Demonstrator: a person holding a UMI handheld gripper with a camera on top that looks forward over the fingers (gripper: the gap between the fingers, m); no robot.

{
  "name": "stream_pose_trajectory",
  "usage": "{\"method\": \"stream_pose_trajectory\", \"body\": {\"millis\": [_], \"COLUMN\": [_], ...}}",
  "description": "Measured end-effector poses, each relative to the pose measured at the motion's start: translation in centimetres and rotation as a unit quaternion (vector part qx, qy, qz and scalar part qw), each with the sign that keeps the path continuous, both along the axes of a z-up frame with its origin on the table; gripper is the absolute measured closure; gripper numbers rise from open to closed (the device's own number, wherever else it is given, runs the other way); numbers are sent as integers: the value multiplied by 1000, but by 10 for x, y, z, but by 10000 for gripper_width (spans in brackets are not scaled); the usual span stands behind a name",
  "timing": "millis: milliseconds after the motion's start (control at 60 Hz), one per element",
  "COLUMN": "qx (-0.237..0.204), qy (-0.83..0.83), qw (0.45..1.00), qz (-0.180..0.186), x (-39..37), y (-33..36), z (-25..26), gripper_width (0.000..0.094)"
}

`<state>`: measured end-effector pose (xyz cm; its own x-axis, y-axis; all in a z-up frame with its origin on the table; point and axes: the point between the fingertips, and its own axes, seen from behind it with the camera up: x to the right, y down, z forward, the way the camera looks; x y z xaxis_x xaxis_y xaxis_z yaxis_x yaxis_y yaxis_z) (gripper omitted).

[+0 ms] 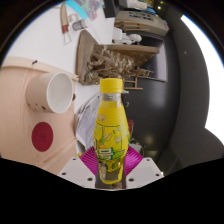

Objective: Pour water

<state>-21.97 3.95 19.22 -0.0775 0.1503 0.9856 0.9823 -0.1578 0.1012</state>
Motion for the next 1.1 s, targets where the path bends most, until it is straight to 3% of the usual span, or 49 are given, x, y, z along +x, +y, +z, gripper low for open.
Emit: {"method": "stream_pose_trajectory", "body": {"millis": [150,333,500,783,1017,1050,1100], "qx": [-2,-51,-75,-86,-79,-82,-80], "qy": [287,582,689,715,724,725,728], "qw": [957,809,716,688,680,678,674], "qz": [-51,-65,-79,-89,-85,-91,-97], "x": [-6,-21,-21,-17,-15,-14,-12], "y": [-17,-20,-13,-9,-22,-25,-29], "z": [5,-12,-52,-117,-128,-129,-125], "gripper_width": [639,640,637,623,455,386,175]}}
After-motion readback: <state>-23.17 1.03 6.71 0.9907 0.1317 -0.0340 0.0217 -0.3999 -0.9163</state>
